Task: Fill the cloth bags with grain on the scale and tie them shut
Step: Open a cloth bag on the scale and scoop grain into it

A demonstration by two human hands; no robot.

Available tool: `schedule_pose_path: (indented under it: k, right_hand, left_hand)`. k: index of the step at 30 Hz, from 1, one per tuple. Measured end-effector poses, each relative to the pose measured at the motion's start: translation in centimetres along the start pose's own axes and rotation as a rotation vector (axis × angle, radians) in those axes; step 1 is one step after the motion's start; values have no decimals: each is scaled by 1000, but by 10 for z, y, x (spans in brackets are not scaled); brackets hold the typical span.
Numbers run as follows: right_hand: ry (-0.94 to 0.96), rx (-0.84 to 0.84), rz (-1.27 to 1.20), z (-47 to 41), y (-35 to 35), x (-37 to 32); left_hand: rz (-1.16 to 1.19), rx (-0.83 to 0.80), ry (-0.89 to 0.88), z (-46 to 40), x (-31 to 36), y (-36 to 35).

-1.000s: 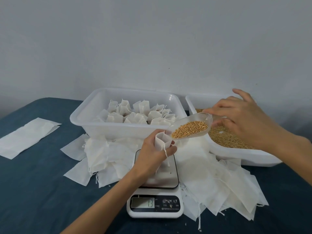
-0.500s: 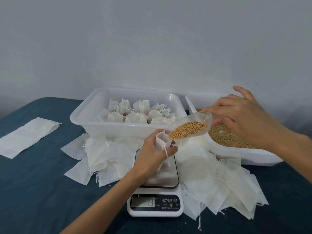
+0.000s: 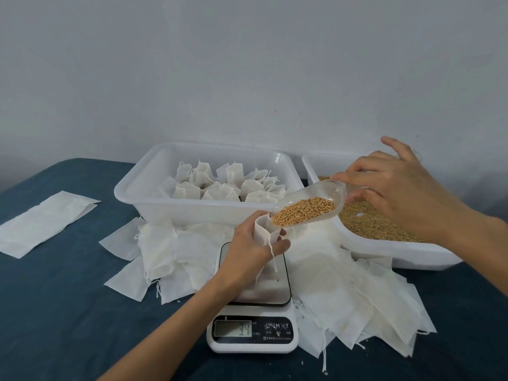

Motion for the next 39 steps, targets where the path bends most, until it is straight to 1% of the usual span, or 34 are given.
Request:
schedule_pose_path:
  k: [11, 16, 25, 35, 39]
  right_hand:
    - [5, 10, 7, -1, 0, 0]
    - [4, -4, 1, -2, 0, -2]
    - [15, -22, -1, -2, -1, -7]
    - [45, -23, 33, -4, -2, -9]
    - [76, 6, 63, -4, -2, -12]
  left_hand:
    - [20, -1, -16, 0, 0, 1]
    - [-10, 1, -16, -1, -1, 1]
    - [11, 3, -14, -1, -1, 1]
    - [12, 14, -16, -1, 1, 0]
    - [27, 18, -8, 0, 2, 0]
Point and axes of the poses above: each hand's wrist, its own z-axis away from the middle knuckle, its own y-axis out of the back of the hand, x = y × z, the point moved 5 cm from there along -z, towards the middle knuckle, and after that the axes turned 4 degrees about z, right-handed, at the moved point
